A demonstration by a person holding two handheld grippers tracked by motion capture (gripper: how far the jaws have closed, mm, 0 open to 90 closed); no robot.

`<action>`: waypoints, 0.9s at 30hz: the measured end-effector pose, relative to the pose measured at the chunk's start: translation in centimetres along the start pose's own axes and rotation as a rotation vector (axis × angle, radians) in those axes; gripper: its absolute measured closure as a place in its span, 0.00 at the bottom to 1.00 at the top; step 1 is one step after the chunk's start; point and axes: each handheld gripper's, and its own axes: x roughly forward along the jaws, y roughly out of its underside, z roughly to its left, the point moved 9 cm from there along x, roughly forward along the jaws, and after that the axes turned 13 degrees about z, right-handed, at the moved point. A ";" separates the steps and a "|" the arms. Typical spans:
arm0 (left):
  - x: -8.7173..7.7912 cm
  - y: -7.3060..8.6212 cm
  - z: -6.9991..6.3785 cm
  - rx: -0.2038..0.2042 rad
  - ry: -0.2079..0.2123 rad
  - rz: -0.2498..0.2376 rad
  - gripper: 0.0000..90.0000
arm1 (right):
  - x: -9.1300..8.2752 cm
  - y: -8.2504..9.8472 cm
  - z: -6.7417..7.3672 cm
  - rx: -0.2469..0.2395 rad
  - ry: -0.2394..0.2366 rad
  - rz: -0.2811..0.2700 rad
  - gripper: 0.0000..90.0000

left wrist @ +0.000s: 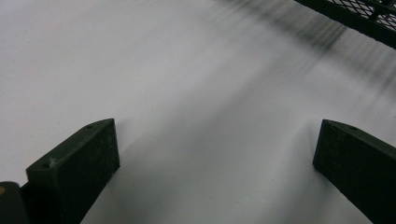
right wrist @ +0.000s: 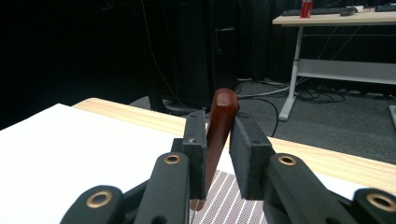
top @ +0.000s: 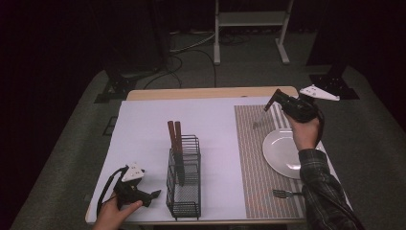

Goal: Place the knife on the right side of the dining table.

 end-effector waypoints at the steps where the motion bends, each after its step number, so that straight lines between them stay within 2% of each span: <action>1: 0.0 0.0 0.0 0.000 0.000 0.000 0.00 | 0.0 0.0 -0.1 0.000 0.001 -0.001 0.84; 27: 0.0 0.0 0.0 -0.001 0.001 0.000 0.00 | -0.8 1.3 -3.4 0.059 0.053 0.014 0.77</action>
